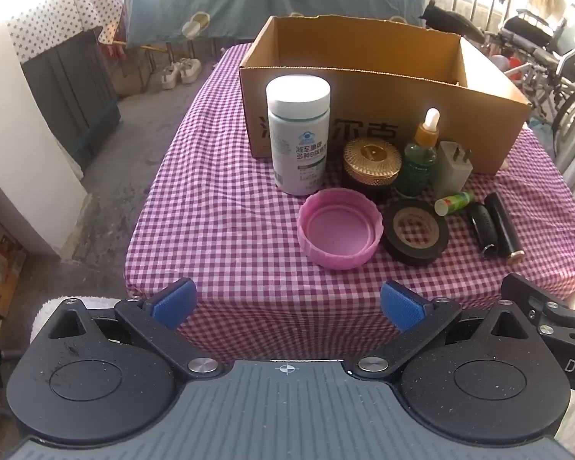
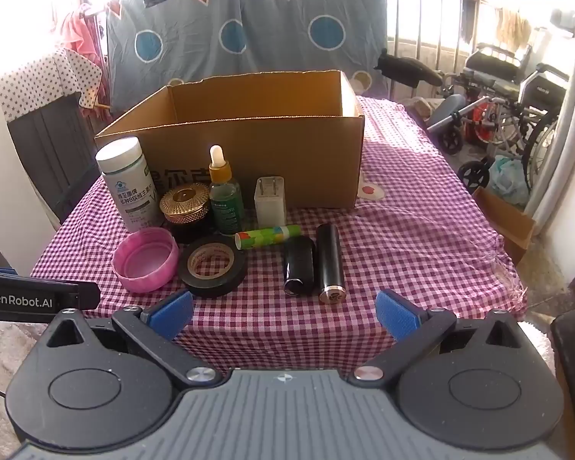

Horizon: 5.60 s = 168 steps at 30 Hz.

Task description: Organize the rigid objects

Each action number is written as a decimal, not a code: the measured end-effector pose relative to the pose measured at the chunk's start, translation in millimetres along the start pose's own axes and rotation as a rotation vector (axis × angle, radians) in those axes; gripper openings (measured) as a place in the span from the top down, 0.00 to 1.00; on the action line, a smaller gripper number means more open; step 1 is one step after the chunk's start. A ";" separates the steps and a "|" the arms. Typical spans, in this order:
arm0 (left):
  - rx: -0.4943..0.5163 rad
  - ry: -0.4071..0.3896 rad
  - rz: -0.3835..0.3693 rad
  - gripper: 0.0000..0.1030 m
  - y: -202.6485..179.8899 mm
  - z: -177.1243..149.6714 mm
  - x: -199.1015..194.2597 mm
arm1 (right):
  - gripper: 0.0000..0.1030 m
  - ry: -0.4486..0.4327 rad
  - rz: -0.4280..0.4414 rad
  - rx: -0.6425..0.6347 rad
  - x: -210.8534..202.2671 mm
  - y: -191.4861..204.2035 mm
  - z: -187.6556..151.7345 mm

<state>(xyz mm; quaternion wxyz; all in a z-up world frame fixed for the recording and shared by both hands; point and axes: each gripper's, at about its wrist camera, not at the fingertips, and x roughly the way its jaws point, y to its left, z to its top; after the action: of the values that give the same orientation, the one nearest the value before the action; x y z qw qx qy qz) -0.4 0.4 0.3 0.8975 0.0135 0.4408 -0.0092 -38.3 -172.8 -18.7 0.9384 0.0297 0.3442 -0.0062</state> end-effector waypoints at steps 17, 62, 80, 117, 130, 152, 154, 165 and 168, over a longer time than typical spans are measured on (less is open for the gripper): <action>0.008 0.026 0.011 0.00 1.0 -2.9 1.6 | 0.00 0.009 0.016 0.007 -2.6 0.4 0.8; 0.003 0.031 0.027 0.00 4.6 -3.0 0.0 | 0.00 0.018 0.028 0.002 -3.3 4.1 0.8; 0.007 0.037 0.037 0.00 3.0 -2.6 1.1 | 0.00 0.021 0.031 0.004 -0.4 4.0 0.0; 0.310 -0.091 -0.495 0.25 -93.8 29.4 41.3 | 0.38 0.015 0.226 0.263 74.5 -100.3 33.8; 0.405 -0.062 -0.574 0.46 -118.7 27.4 47.2 | 0.78 0.141 0.315 0.280 110.0 -114.0 28.6; 0.537 0.080 -0.506 0.61 -186.8 32.4 82.3 | 0.78 0.205 0.456 0.530 112.5 -178.4 15.9; 0.536 0.072 -0.490 0.61 -189.2 33.1 83.5 | 0.78 0.204 0.448 0.518 112.4 -176.4 17.3; 0.510 0.028 -0.452 0.68 -189.1 34.0 84.3 | 0.76 0.167 0.431 0.453 114.8 -161.8 18.8; 0.506 0.026 -0.455 0.68 -187.3 34.9 83.6 | 0.77 0.158 0.434 0.471 113.1 -163.1 16.9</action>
<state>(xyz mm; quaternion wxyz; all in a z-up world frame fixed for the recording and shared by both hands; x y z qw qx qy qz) 72.9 -188.3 -47.5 0.8349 0.1373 0.4275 -0.3184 53.7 -335.6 -87.3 0.8556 0.3188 0.3906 0.1171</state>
